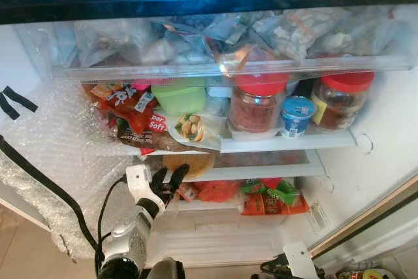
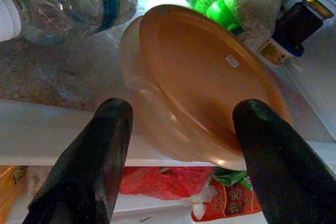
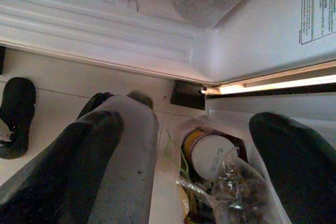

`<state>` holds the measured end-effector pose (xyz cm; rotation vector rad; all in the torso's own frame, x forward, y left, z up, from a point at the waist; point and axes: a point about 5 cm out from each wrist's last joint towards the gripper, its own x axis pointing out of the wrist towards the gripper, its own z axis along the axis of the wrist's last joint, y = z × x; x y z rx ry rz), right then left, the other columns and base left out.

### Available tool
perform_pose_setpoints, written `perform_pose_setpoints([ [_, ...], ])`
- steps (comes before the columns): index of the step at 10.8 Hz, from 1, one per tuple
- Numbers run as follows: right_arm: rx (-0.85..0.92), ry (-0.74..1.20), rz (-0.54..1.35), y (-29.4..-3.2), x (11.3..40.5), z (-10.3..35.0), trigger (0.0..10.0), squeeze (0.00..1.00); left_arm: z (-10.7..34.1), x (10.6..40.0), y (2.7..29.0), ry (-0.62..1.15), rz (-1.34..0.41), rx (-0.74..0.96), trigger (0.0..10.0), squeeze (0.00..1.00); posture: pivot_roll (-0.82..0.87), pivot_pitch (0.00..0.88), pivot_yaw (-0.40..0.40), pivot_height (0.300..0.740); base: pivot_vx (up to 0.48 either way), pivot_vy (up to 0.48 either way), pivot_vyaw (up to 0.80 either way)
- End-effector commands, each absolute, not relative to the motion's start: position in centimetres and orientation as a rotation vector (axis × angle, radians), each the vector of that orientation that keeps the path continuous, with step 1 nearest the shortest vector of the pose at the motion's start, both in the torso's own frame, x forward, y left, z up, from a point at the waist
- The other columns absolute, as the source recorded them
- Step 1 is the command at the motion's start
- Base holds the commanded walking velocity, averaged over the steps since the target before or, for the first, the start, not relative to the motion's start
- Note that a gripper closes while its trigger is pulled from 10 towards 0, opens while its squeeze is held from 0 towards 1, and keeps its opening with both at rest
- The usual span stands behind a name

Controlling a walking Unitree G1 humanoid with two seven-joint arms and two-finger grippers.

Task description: Restocking fridge

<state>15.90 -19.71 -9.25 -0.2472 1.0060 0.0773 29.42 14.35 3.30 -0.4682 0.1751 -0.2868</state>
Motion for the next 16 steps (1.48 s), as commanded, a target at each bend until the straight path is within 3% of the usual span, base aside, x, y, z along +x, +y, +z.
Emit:
perform_pose_setpoints([
  [1, -0.232, 1.126, 0.097, -19.3, 12.8, -10.5, 10.0, 0.00, 3.1, 29.1, 14.6, 0.172, -0.281, -0.461, 10.0, 0.00, -0.06, 0.068, 0.021, 0.662, 0.000, 0.000, 0.00],
  [11, -0.240, 1.122, 0.098, -19.4, 12.8, -10.5, 10.0, 0.00, 5.0, 28.5, 14.7, 0.124, -0.364, -0.382, 10.0, 0.00, -0.06, 0.067, 0.018, 0.662, 0.000, 0.000, 0.00],
  [16, -0.245, 1.121, 0.106, -19.4, 12.9, -10.5, 10.0, 0.00, 4.5, 27.7, 14.5, 0.169, -0.406, -0.254, 10.0, 0.00, -0.05, 0.062, 0.020, 0.662, 0.000, 0.000, 0.00],
])
